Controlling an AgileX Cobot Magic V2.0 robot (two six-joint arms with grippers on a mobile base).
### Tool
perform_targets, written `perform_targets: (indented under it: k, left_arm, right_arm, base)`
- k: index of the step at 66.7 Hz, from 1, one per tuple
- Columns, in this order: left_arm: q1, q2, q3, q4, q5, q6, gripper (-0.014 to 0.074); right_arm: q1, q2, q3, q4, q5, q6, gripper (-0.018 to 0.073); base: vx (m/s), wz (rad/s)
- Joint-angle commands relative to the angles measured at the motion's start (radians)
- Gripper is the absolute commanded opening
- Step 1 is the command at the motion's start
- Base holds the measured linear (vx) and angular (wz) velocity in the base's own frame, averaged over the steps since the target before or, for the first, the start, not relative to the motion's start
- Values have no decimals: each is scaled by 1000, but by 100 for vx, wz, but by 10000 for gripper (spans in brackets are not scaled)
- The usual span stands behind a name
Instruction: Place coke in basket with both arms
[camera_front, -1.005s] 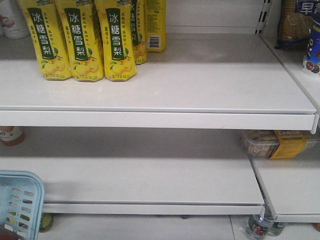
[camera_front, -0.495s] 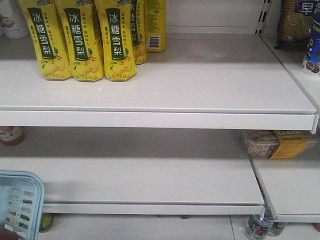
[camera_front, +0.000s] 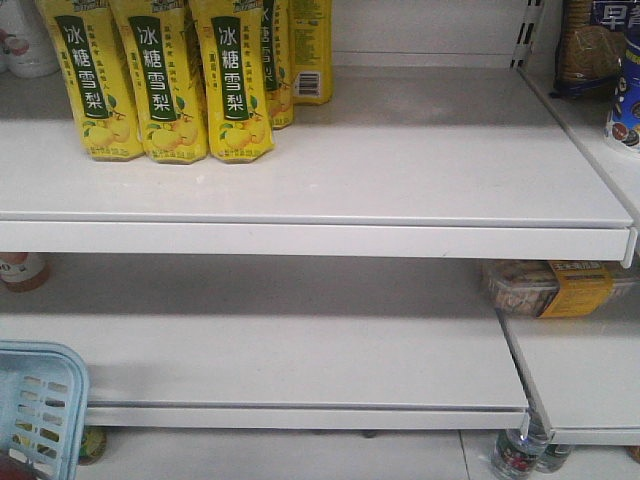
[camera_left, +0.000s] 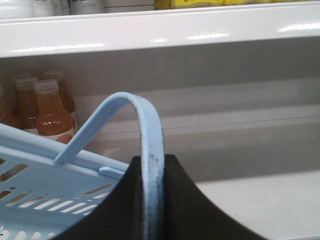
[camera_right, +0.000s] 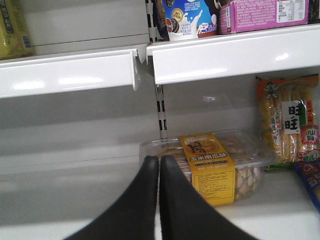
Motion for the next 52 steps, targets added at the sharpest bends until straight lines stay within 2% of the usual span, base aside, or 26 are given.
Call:
perform_targets:
  k: [1, 52]
  left_arm:
    - [-1, 8, 3, 10, -154, 25, -6]
    - [-1, 8, 3, 10, -154, 25, -6]
  right_arm:
    - [-1, -18, 10, -7, -72, -7, -5]
    - [-1, -18, 10, -7, -70, -7, -5]
  base:
    - [0, 0]
    - [0, 0]
